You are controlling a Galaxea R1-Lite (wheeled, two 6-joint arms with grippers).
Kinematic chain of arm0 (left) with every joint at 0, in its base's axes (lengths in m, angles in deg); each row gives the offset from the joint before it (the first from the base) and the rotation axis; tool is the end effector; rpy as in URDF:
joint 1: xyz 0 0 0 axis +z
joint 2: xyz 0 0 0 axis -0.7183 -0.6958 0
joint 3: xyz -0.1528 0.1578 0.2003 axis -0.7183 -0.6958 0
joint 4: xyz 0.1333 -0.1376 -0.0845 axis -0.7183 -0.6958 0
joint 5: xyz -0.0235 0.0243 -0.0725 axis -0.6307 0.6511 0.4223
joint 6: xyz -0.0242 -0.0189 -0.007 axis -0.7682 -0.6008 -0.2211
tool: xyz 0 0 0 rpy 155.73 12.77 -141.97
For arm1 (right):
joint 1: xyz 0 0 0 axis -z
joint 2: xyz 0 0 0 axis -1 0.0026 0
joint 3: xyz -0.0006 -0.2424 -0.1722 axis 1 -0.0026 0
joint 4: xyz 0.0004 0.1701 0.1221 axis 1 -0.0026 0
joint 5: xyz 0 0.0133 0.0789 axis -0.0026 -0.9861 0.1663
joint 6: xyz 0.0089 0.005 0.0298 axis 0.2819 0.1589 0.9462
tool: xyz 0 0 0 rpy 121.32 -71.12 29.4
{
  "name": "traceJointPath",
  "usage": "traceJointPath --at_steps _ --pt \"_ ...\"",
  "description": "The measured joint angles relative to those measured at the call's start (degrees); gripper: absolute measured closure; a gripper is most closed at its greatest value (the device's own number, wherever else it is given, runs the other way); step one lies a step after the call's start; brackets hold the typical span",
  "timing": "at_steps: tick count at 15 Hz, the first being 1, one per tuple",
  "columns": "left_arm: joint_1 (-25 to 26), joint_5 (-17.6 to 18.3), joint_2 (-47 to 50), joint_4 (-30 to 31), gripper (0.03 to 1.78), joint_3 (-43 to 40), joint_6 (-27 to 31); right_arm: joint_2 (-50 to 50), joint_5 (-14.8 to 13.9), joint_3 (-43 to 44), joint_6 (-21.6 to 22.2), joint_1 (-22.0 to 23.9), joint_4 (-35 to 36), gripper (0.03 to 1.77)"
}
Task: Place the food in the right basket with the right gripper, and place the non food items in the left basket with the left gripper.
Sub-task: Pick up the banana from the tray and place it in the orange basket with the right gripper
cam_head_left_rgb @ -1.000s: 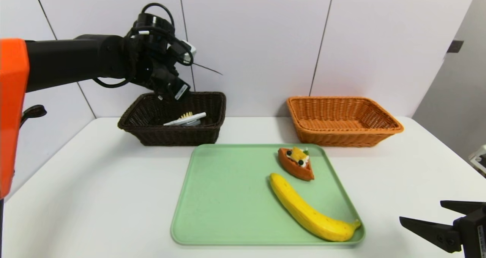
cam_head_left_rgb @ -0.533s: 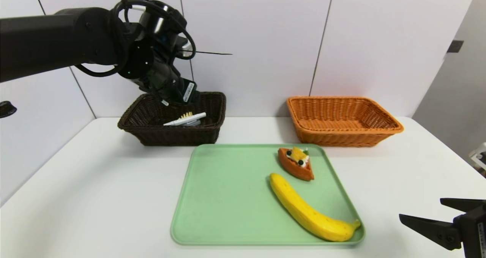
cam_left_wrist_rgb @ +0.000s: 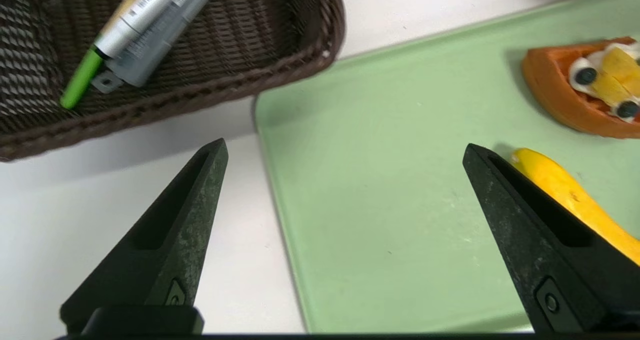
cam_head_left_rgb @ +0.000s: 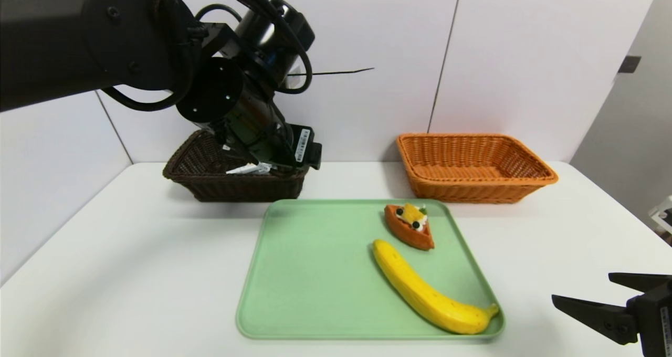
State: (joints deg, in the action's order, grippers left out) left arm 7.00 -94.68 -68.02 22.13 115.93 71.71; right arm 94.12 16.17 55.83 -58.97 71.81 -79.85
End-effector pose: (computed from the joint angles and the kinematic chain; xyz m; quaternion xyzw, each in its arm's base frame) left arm 0.2962 -0.2259 0.2866 0.0487 0.3548 -0.1104 0.9271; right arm 0.1360 0.0442 0.1764 -0.0244 0.3232 0.1377 0.9359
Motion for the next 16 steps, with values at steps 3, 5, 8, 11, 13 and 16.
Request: traceJointPath --at_steps 3,5,8,11,13,16 --pt "-2.8 0.0 0.2 -1.9 0.14 -0.2 -3.1 -0.1 0.0 0.0 0.1 0.0 -0.1 0.09" --pt "-5.3 0.0 0.2 -3.3 0.13 -0.2 -5.1 -0.1 0.0 0.0 0.1 0.0 -0.1 0.09" --pt "-9.6 0.3 -0.4 -3.6 0.12 -0.2 -7.7 -0.1 0.0 -0.1 0.2 0.0 -0.1 0.09" --pt "-14.1 0.4 -2.7 -3.3 0.12 -0.2 -10.8 -0.1 0.1 -0.5 0.2 0.0 -0.1 0.09" --pt "-15.7 0.4 -5.2 -2.3 0.12 0.0 -12.0 -0.1 0.0 -0.7 0.2 0.0 -0.1 0.09" --pt "-17.1 0.3 -8.7 -0.2 0.12 0.2 -12.9 -0.1 -0.1 -1.6 0.2 0.0 -0.1 0.09"
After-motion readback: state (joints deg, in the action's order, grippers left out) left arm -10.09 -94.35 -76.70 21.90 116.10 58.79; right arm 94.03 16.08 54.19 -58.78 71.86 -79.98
